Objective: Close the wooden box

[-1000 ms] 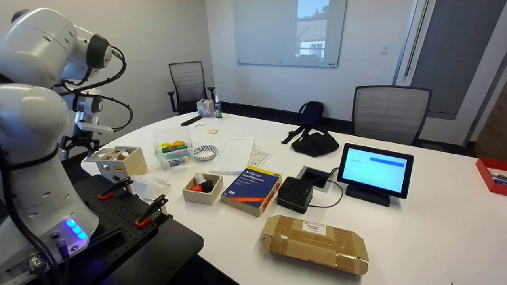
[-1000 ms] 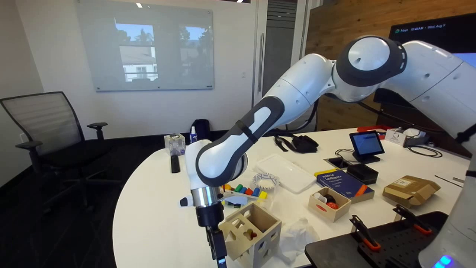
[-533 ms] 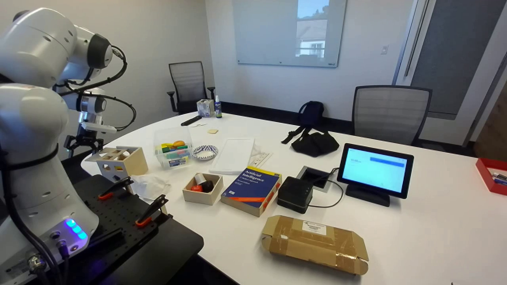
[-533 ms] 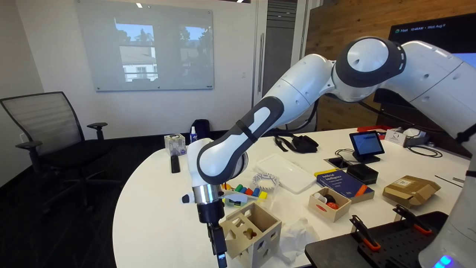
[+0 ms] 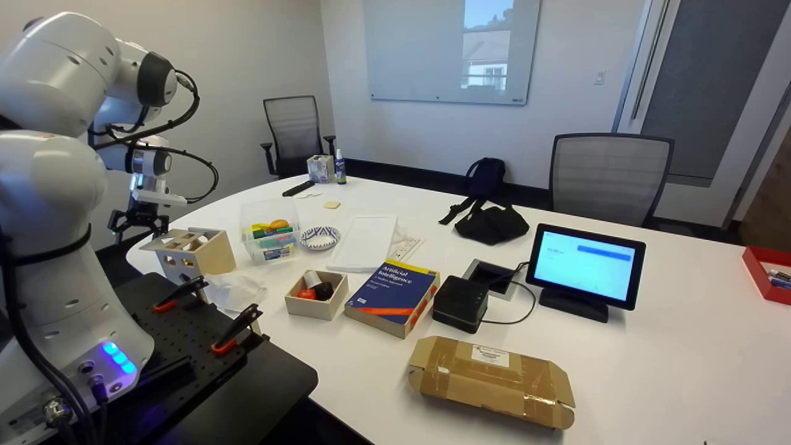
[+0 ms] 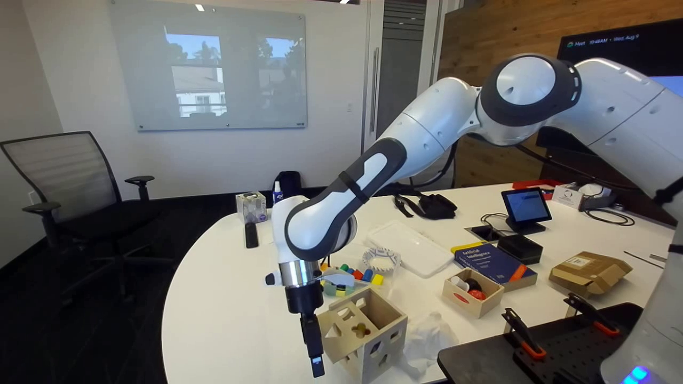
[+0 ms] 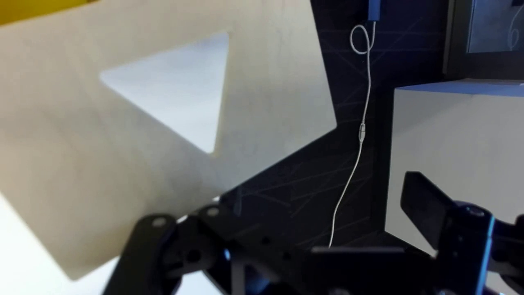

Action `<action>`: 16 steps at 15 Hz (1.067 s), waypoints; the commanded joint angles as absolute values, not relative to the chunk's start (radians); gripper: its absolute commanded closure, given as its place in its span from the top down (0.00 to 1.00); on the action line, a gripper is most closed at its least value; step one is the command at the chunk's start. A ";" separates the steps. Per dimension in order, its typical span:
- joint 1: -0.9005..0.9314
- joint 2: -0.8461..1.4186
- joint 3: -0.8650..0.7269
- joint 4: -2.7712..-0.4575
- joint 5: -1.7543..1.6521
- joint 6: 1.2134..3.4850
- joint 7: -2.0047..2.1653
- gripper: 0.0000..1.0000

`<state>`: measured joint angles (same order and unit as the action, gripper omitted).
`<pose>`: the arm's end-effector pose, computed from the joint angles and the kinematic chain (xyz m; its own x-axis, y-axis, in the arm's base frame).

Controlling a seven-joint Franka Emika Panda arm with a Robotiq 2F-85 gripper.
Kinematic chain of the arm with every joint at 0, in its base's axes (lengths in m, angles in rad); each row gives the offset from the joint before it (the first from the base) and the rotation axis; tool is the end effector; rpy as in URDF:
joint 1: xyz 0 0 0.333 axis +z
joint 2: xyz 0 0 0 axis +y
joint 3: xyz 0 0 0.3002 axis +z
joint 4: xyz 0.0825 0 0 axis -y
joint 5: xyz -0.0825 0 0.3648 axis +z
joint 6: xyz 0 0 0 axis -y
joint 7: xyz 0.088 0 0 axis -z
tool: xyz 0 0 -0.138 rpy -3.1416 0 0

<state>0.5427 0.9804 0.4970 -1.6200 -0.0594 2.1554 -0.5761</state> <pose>0.3128 0.5170 0.0575 0.0160 0.9967 -0.0795 0.8722 -0.0527 -0.4863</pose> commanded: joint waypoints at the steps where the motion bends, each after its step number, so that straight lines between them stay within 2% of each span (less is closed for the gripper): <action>1: 0.539 0.958 0.482 -1.624 -0.070 2.134 -0.511 1.00; 8: 0.528 0.947 0.471 -1.619 -0.062 2.046 -0.421 1.00; 16: 0.532 0.915 0.437 -1.657 -0.059 2.120 -0.268 1.00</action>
